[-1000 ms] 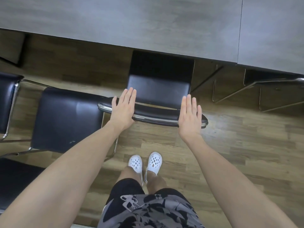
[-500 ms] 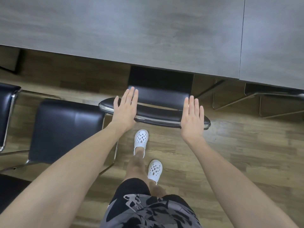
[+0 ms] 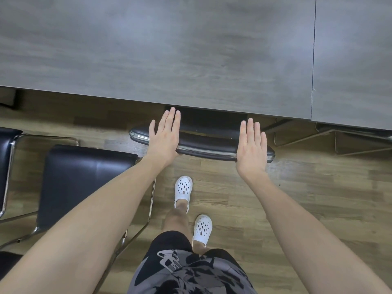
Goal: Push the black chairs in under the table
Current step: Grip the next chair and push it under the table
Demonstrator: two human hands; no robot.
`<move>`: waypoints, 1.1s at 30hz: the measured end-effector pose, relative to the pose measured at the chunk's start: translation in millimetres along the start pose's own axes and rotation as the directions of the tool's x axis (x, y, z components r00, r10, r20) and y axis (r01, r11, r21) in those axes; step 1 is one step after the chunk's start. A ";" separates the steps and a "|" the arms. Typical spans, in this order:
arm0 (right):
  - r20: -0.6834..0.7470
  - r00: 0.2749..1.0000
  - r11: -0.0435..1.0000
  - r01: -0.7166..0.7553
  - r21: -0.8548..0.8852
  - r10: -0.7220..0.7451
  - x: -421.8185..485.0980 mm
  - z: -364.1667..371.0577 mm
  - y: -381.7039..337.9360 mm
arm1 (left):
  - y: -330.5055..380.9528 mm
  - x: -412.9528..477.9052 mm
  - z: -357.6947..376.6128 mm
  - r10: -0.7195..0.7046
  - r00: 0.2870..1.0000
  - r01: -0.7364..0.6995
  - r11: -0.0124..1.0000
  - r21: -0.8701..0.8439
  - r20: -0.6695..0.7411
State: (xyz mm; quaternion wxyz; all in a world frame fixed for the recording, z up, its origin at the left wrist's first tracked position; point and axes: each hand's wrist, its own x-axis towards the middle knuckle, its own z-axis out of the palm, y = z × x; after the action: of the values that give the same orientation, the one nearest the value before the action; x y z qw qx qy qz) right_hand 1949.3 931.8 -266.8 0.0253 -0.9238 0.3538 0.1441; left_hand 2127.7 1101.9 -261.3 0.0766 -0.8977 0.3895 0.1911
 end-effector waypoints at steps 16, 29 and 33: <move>-0.011 1.000 1.000 0.005 -0.022 -0.005 53.4 -15.2 9.3 | 1.5 52.4 -16.1 0.010 0.999 -0.010 1.000 -0.015 -0.031; 0.033 0.999 0.998 0.031 -0.051 -0.030 86.9 -23.7 24.2 | 12.0 79.9 -28.5 0.002 1.000 -0.002 1.000 -0.004 -0.019; 0.064 0.997 0.997 0.039 -0.073 -0.035 90.2 -24.2 25.8 | 14.2 81.1 -29.7 -0.007 1.000 0.007 1.000 -0.020 -0.001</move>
State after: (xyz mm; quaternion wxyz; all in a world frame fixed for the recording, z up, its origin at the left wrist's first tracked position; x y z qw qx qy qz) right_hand 2002.1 850.5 -267.9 0.0047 -0.9255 0.3301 0.1854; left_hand 2176.3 1029.3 -266.6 0.0680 -0.9000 0.3843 0.1944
